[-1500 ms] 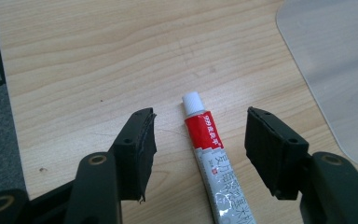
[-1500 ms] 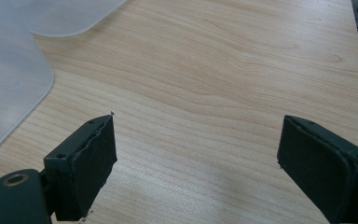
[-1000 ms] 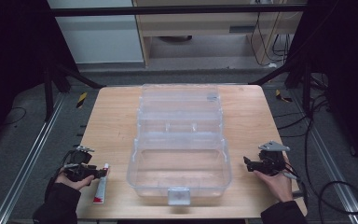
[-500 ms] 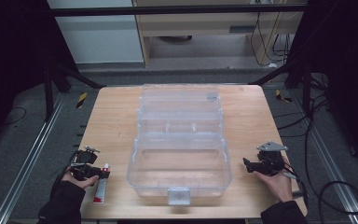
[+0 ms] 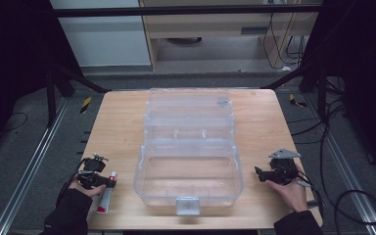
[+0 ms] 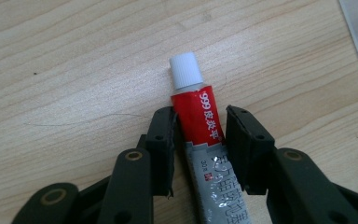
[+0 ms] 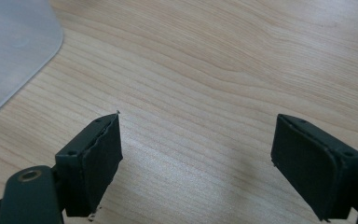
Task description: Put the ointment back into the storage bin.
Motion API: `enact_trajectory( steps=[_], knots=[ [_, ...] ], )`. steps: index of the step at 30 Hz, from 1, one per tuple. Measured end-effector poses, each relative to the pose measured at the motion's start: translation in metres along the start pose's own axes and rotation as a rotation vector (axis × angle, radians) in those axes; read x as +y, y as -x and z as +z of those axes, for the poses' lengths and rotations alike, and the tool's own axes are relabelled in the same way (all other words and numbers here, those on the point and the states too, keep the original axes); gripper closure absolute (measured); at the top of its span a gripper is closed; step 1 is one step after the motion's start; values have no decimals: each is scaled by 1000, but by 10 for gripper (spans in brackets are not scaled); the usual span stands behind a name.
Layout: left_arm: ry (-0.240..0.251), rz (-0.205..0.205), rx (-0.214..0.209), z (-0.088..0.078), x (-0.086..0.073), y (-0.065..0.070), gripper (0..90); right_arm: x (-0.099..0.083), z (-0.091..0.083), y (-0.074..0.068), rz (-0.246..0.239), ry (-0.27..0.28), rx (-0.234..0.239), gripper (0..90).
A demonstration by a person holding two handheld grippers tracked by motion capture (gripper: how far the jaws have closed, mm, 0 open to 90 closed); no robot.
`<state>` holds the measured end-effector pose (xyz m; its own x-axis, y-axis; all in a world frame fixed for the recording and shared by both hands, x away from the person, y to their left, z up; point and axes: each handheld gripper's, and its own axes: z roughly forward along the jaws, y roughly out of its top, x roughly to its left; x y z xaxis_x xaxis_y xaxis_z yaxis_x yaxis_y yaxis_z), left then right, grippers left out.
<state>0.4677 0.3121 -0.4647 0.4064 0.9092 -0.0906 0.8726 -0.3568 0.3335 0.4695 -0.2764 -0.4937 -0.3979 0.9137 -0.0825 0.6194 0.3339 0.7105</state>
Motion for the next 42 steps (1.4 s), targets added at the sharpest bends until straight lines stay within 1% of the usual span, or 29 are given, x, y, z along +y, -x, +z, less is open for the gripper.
enact_trajectory(
  steps=[3, 10, 13, 17, 19, 21, 24, 29, 30, 31, 32, 34, 36, 38, 40, 42],
  knots=[
    [-9, 4, -4, 1, 0, 0, 653, 0, 0, 0, 0, 0, 1, 167],
    [-19, 31, -1, 1, 1, 1, 693, 0, 0, 0, -1, -2, 5, 172],
    [-14, 67, 10, 0, 1, 3, 697, 0, 1, 1, -1, -3, 9, 172],
    [1, 97, -1, -5, 3, 4, 700, 0, 0, 1, 2, -1, 10, 172],
    [8, 117, 2, -10, 3, 5, 700, 0, 0, 1, 0, -1, 11, 172],
    [26, 142, 11, -15, 5, 6, 701, 0, 0, 1, -2, -1, 11, 172],
    [47, 158, 2, -24, 6, 7, 700, 0, 1, 2, 3, 3, 11, 171],
    [86, 186, 3, -41, 10, 7, 701, -1, -1, 4, 12, 9, 9, 171],
    [93, 197, 3, -45, 11, 7, 701, -1, -1, 4, 10, 10, 8, 171],
    [121, 209, -4, -53, 14, 8, 701, -1, -1, 4, 5, 11, 5, 170],
    [121, 209, -4, -53, 14, 8, 701, -1, -1, 4, 5, 11, 5, 170],
    [155, 216, -5, -60, 16, 9, 701, -1, 0, 4, 15, 13, 7, 163],
    [175, 226, -13, -67, 19, 9, 701, -1, 0, 5, 15, 16, 7, 162],
    [185, 241, -15, -72, 21, 11, 701, -2, 0, 5, 10, 20, 6, 163],
    [188, 263, -15, -77, 24, 13, 701, -2, 0, 5, 10, 20, 6, 162],
    [202, 288, -9, -82, 26, 15, 701, -2, 0, 4, 12, 13, 6, 162]
  ],
)
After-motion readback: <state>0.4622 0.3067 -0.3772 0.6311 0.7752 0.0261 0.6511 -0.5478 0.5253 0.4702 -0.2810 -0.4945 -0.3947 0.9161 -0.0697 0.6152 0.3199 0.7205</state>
